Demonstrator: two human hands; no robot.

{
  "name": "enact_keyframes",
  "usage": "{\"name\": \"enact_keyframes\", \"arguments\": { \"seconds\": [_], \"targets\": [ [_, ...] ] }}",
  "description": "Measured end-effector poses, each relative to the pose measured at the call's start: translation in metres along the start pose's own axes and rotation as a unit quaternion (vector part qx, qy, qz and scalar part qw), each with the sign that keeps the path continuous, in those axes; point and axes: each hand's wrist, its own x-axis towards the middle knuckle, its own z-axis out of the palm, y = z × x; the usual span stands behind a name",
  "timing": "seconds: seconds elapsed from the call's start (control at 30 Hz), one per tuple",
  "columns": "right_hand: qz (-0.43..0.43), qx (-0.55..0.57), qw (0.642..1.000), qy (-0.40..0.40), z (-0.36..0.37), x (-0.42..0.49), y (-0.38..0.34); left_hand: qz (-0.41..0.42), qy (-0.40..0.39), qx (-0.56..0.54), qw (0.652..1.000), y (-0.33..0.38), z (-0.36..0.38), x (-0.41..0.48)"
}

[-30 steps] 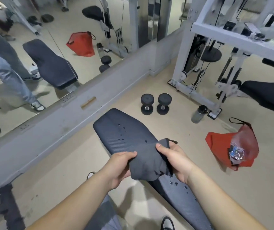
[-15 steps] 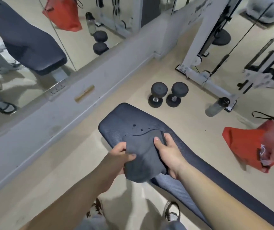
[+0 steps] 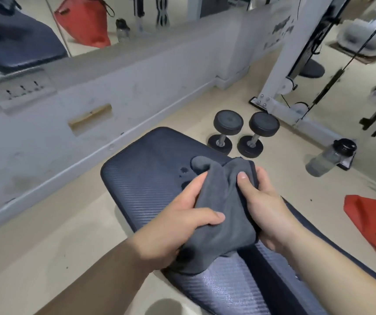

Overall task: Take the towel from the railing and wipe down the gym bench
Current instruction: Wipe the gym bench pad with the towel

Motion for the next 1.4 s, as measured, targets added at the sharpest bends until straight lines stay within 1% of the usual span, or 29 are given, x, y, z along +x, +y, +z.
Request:
{"name": "enact_keyframes", "arguments": {
  "seconds": [0.1, 0.17, 0.23, 0.27, 0.3, 0.33, 0.37, 0.4, 0.43, 0.47, 0.5, 0.53, 0.57, 0.6, 0.67, 0.73, 0.83, 0.97, 1.03, 1.07, 1.13, 1.2, 1.23, 1.3, 1.33, 1.37, 1.4],
  "targets": [
    [-0.053, -0.032, 0.998, 0.007, -0.015, 0.016, 0.01, 0.042, -0.034, 0.009, 0.999, -0.015, 0.009, 0.017],
    [-0.063, -0.068, 0.996, 0.013, -0.028, 0.024, 0.01, 0.048, -0.021, 0.024, 0.998, -0.022, 0.014, 0.023],
    [-0.052, -0.136, 0.989, 0.034, -0.039, 0.029, 0.01, 0.036, 0.04, 0.042, 0.998, -0.03, 0.017, 0.025],
    [-0.042, -0.195, 0.979, 0.052, -0.041, 0.03, 0.01, 0.032, 0.084, 0.068, 0.994, -0.035, 0.015, 0.025],
    [-0.039, -0.276, 0.958, 0.069, -0.04, 0.028, 0.011, 0.032, 0.129, 0.112, 0.985, -0.041, 0.01, 0.025],
    [-0.045, -0.377, 0.922, 0.074, -0.037, 0.023, 0.014, 0.033, 0.171, 0.175, 0.969, -0.048, 0.004, 0.023],
    [-0.062, -0.47, 0.878, 0.068, -0.033, 0.016, 0.019, 0.038, 0.203, 0.258, 0.944, -0.054, -0.005, 0.021],
    [-0.087, -0.538, 0.837, 0.053, -0.027, 0.007, 0.027, 0.051, 0.22, 0.346, 0.911, -0.061, -0.016, 0.018],
    [-0.113, -0.578, 0.808, 0.029, -0.019, -0.002, 0.035, 0.064, 0.225, 0.433, 0.871, -0.066, -0.028, 0.013],
    [-0.122, -0.601, 0.79, -0.001, -0.013, -0.006, 0.044, 0.068, 0.226, 0.514, 0.825, -0.07, -0.04, 0.01],
    [-0.119, -0.614, 0.78, -0.033, -0.006, -0.011, 0.051, 0.046, 0.228, 0.585, 0.777, -0.074, -0.05, 0.006],
    [-0.1, -0.619, 0.776, -0.064, 0.0, -0.013, 0.059, 0.011, 0.23, 0.64, 0.733, -0.077, -0.058, 0.002],
    [-0.084, -0.624, 0.772, -0.083, 0.005, -0.015, 0.067, -0.026, 0.227, 0.672, 0.705, -0.08, -0.066, -0.002],
    [-0.075, -0.631, 0.767, -0.086, 0.008, -0.015, 0.074, -0.045, 0.216, 0.685, 0.695, -0.083, -0.071, -0.005],
    [-0.083, -0.64, 0.761, -0.072, 0.014, -0.012, 0.082, -0.05, 0.178, 0.687, 0.703, -0.083, -0.08, -0.008],
    [-0.101, -0.641, 0.758, -0.072, 0.019, -0.004, 0.086, -0.044, 0.141, 0.675, 0.723, -0.076, -0.089, -0.01],
    [-0.144, -0.638, 0.753, -0.071, 0.032, 0.027, 0.082, -0.048, 0.111, 0.655, 0.746, -0.07, -0.103, -0.016],
    [-0.159, -0.636, 0.753, -0.056, 0.068, 0.083, 0.063, -0.007, 0.117, 0.621, 0.775, -0.075, -0.116, -0.018],
    [-0.154, -0.638, 0.754, -0.03, 0.09, 0.094, 0.062, 0.008, 0.125, 0.602, 0.788, -0.08, -0.12, -0.019],
    [-0.157, -0.638, 0.753, -0.029, 0.101, 0.09, 0.064, 0.01, 0.133, 0.597, 0.791, -0.082, -0.121, -0.019],
    [-0.176, -0.64, 0.745, -0.063, 0.119, 0.064, 0.077, 0.006, 0.171, 0.591, 0.788, -0.084, -0.124, -0.022],
    [-0.223, -0.639, 0.728, -0.11, 0.125, 0.025, 0.091, 0.0, 0.201, 0.586, 0.785, -0.084, -0.129, -0.024],
    [-0.247, -0.636, 0.719, -0.133, 0.123, 0.007, 0.095, -0.003, 0.2, 0.586, 0.786, -0.083, -0.132, -0.024],
    [-0.263, -0.623, 0.713, -0.186, 0.109, -0.012, 0.094, -0.004, 0.179, 0.58, 0.795, -0.082, -0.136, -0.025],
    [-0.267, -0.623, 0.705, -0.209, 0.099, -0.01, 0.091, -0.004, 0.168, 0.577, 0.799, -0.081, -0.139, -0.026],
    [-0.276, -0.631, 0.69, -0.223, 0.09, -0.001, 0.087, -0.002, 0.161, 0.577, 0.8, -0.081, -0.141, -0.027],
    [-0.284, -0.642, 0.676, -0.226, 0.082, 0.013, 0.081, 0.002, 0.159, 0.576, 0.802, -0.082, -0.144, -0.027]
  ]
}}
